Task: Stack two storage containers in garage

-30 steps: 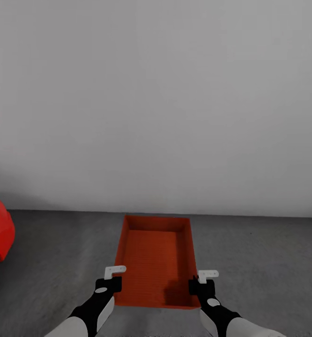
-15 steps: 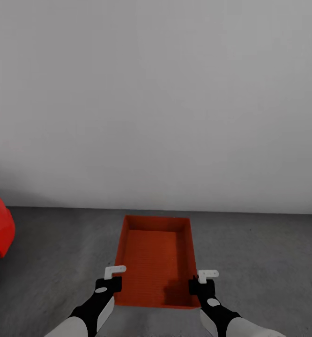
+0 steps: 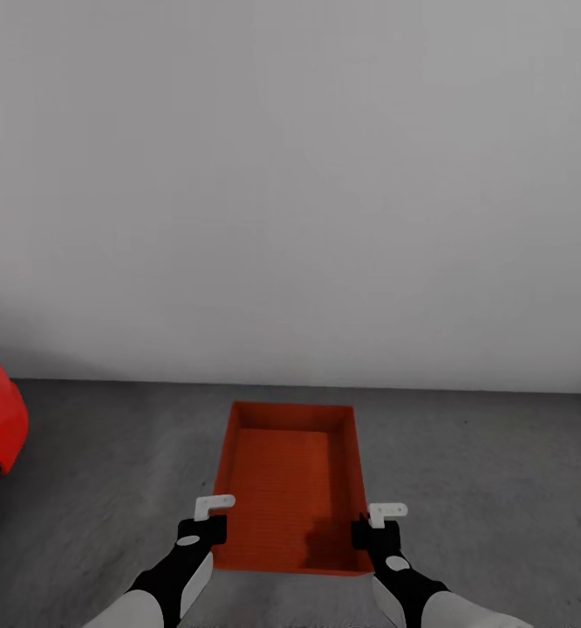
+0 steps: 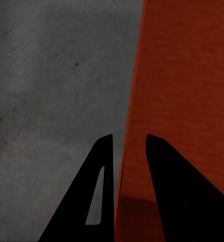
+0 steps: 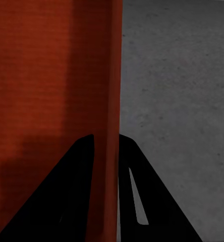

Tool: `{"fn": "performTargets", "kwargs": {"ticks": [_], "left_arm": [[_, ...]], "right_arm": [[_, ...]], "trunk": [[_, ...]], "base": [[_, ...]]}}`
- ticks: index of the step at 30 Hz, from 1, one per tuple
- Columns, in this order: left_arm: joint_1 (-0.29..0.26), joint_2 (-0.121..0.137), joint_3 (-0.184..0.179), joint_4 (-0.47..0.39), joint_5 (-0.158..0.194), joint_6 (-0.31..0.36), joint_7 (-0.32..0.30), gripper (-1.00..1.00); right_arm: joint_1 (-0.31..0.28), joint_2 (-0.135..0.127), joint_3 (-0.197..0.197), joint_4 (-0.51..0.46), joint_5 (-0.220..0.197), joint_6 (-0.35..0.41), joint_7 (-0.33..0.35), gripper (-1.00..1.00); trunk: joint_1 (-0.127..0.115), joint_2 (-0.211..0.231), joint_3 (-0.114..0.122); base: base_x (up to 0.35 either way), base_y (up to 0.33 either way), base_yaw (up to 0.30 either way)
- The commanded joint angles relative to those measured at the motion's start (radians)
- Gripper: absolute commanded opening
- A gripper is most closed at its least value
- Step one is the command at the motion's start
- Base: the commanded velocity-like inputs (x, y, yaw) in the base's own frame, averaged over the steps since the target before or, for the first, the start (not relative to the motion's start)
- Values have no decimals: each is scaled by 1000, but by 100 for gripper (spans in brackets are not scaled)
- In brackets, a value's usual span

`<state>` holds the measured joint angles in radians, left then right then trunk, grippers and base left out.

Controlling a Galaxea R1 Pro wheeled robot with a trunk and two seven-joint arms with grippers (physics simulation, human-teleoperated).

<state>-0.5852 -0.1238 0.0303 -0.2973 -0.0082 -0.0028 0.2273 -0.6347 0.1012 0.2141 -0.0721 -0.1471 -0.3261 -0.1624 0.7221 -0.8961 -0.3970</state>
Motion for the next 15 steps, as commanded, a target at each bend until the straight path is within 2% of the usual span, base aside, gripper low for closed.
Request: {"fn": "performTargets", "kwargs": {"ticks": [1, 15], "left_arm": [[-1, 26, 54, -14, -18, -59, 9, -100], [-1, 26, 54, -14, -18, -59, 9, -100]], "right_arm": [[0, 0, -42, 1, -9, -2, 0, -100], [0, 0, -42, 1, -9, -2, 0, -100]], "trunk": [[0, -1, -3], [0, -1, -25]], "base": [[0, 0, 0], [0, 0, 0]]}}
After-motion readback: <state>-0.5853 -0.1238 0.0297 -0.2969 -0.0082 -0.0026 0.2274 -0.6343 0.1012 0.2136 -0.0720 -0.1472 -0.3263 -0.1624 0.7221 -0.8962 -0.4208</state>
